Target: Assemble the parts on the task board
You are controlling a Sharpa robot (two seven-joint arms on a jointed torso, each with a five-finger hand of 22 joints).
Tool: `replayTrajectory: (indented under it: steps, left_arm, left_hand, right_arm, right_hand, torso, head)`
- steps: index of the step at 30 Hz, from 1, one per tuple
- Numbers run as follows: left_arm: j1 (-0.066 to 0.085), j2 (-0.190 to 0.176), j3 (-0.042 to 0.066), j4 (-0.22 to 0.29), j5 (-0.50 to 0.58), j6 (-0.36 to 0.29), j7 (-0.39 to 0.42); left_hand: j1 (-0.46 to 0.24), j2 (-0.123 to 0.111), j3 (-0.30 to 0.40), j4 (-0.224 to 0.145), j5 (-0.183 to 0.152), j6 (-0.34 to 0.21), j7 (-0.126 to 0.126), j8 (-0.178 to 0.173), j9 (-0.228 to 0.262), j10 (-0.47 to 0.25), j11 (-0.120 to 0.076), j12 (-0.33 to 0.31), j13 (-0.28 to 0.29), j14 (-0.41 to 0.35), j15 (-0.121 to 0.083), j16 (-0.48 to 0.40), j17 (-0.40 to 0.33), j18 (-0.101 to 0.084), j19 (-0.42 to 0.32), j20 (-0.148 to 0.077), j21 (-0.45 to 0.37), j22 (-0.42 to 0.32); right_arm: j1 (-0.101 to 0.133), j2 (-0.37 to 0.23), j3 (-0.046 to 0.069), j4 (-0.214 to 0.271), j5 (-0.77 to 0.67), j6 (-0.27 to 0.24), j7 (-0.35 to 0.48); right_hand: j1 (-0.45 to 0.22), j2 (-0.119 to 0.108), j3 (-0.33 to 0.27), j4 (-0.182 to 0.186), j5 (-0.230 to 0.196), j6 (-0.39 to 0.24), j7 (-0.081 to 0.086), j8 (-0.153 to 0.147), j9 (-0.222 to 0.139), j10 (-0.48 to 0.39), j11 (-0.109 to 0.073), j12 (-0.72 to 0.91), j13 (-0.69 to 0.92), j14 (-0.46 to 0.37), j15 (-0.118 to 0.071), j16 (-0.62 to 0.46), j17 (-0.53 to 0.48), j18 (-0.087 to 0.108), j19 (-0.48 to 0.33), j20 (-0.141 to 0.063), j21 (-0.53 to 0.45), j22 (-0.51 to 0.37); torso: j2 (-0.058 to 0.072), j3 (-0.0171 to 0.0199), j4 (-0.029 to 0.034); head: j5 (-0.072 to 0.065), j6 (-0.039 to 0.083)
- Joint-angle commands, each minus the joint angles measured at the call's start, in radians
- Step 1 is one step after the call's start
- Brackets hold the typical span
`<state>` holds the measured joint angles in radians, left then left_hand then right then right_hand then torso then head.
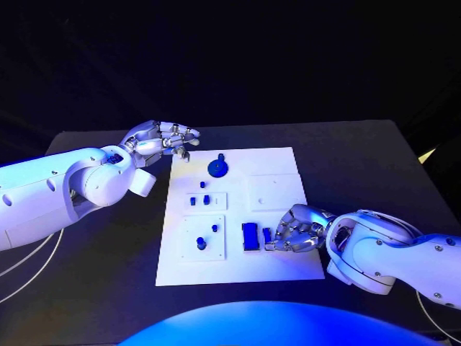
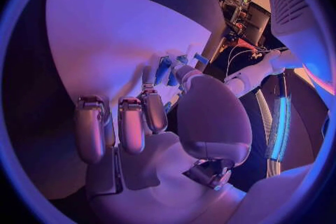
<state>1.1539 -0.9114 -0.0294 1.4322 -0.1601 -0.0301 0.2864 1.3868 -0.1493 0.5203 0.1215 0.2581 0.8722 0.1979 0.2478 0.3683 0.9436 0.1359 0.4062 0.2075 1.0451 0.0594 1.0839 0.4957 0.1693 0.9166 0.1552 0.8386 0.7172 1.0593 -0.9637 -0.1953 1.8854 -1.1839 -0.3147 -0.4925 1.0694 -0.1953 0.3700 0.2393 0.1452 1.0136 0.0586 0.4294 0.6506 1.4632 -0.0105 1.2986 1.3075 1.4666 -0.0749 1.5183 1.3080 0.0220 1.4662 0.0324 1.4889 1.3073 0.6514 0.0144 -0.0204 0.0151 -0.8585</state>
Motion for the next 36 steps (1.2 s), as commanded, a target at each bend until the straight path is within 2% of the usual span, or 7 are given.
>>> replayTrajectory:
  steps: [1, 7, 10, 14, 19, 26, 36]
  left_arm:
    - [0.000, 0.002, 0.001, 0.001, 0.003, 0.005, 0.009]
    - [0.000, 0.002, 0.001, 0.001, 0.003, 0.004, 0.009]
    - [0.000, 0.002, 0.001, 0.001, 0.003, 0.004, 0.009]
    - [0.000, 0.002, 0.001, 0.001, 0.003, 0.004, 0.009]
    - [0.000, 0.002, 0.001, 0.001, 0.003, 0.004, 0.009]
    - [0.000, 0.002, 0.000, 0.002, 0.003, 0.004, 0.009]
    - [0.000, 0.001, 0.000, 0.001, 0.003, 0.003, 0.009]
  left_hand:
    - [0.004, 0.005, 0.002, 0.005, 0.004, -0.007, 0.003, 0.003, 0.002, -0.006, -0.002, 0.007, -0.001, -0.004, 0.000, 0.005, -0.001, 0.014, 0.008, 0.000, -0.003, 0.001]
    - [0.004, 0.005, 0.002, 0.005, 0.004, -0.007, 0.003, 0.003, 0.002, -0.006, -0.002, 0.007, -0.001, -0.004, 0.000, 0.005, -0.001, 0.014, 0.008, 0.000, -0.003, 0.001]
    - [0.004, 0.005, 0.002, 0.005, 0.004, -0.007, 0.003, 0.003, 0.002, -0.006, -0.002, 0.007, -0.001, -0.004, 0.000, 0.005, -0.001, 0.014, 0.008, 0.000, -0.003, 0.001]
    - [0.004, 0.005, 0.002, 0.005, 0.004, -0.007, 0.003, 0.003, 0.002, -0.006, -0.002, 0.007, -0.001, -0.004, 0.000, 0.005, -0.001, 0.014, 0.008, 0.000, -0.003, 0.001]
    - [0.004, 0.005, 0.002, 0.005, 0.004, -0.007, 0.003, 0.003, 0.002, -0.006, -0.002, 0.007, -0.001, -0.004, 0.000, 0.005, -0.001, 0.014, 0.008, 0.000, -0.003, 0.001]
    - [0.004, 0.005, 0.002, 0.005, 0.004, -0.007, 0.003, 0.003, 0.002, -0.006, -0.002, 0.007, -0.001, -0.004, 0.000, 0.005, -0.001, 0.014, 0.008, 0.000, -0.003, 0.001]
    - [0.006, 0.005, 0.003, 0.004, 0.004, -0.008, 0.002, 0.004, 0.002, -0.006, -0.003, 0.009, -0.001, -0.004, 0.000, 0.006, -0.002, 0.014, 0.008, 0.000, -0.004, 0.002]
  right_arm:
    - [-0.002, 0.005, 0.000, -0.008, -0.010, -0.011, -0.004]
    - [-0.002, 0.012, 0.000, -0.017, -0.007, 0.009, -0.005]
    - [-0.003, 0.014, 0.000, -0.021, -0.006, 0.027, -0.006]
    - [-0.004, 0.016, 0.000, -0.024, -0.006, 0.043, -0.006]
    - [-0.004, 0.018, 0.000, -0.025, -0.008, 0.058, -0.005]
    - [-0.005, 0.021, 0.000, -0.033, -0.021, 0.054, -0.001]
    - [-0.011, 0.030, 0.000, -0.055, -0.027, 0.050, 0.027]
  right_hand:
    - [0.000, 0.014, -0.003, 0.011, 0.006, 0.005, 0.001, -0.004, -0.001, 0.006, -0.003, 0.001, 0.117, 0.083, 0.000, 0.003, 0.165, -0.005, 0.075, 0.002, -0.002, 0.241]
    - [0.004, 0.014, -0.004, 0.011, 0.006, 0.005, 0.000, -0.004, -0.001, 0.006, -0.004, 0.001, 0.117, 0.083, 0.000, 0.002, 0.164, -0.005, 0.075, 0.002, -0.003, 0.241]
    - [0.037, 0.009, -0.011, 0.000, 0.003, 0.003, -0.001, -0.006, -0.002, 0.005, -0.004, -0.001, 0.116, 0.083, -0.001, 0.002, 0.163, -0.004, 0.073, 0.002, -0.006, 0.240]
    - [0.090, 0.008, -0.018, -0.013, -0.054, 0.003, -0.001, -0.009, -0.005, 0.004, -0.004, -0.001, 0.117, 0.083, -0.001, 0.002, 0.164, -0.004, 0.073, 0.002, -0.007, 0.240]
    - [0.119, 0.002, -0.024, -0.022, -0.085, 0.004, -0.001, -0.011, -0.007, 0.004, -0.004, -0.002, 0.117, 0.083, -0.001, 0.002, 0.165, -0.004, 0.073, 0.002, -0.008, 0.240]
    - [0.126, 0.000, -0.026, -0.024, -0.090, 0.005, -0.001, -0.011, -0.007, 0.004, -0.005, -0.001, 0.117, 0.084, -0.001, 0.003, 0.167, -0.004, 0.073, 0.002, -0.006, 0.240]
    - [0.121, -0.009, -0.046, -0.013, -0.097, 0.012, -0.001, -0.008, -0.007, 0.008, -0.005, 0.007, 0.122, 0.085, -0.001, 0.007, 0.174, -0.006, 0.077, 0.002, 0.003, 0.242]
  torso:
    - [0.000, 0.0007, -0.0006]
    - [0.000, 0.0009, -0.0004]
    - [0.000, 0.0005, -0.0003]
    - [0.000, -0.0002, -0.0004]
    - [0.000, -0.0001, -0.0005]
    - [0.000, -0.0008, 0.0000]
    - [0.000, 0.0003, -0.0004]
  head:
    - [0.000, 0.001]
    - [0.000, 0.002]
    - [0.000, 0.001]
    - [-0.001, 0.001]
    - [-0.001, 0.000]
    - [-0.002, 0.000]
    - [0.001, -0.004]
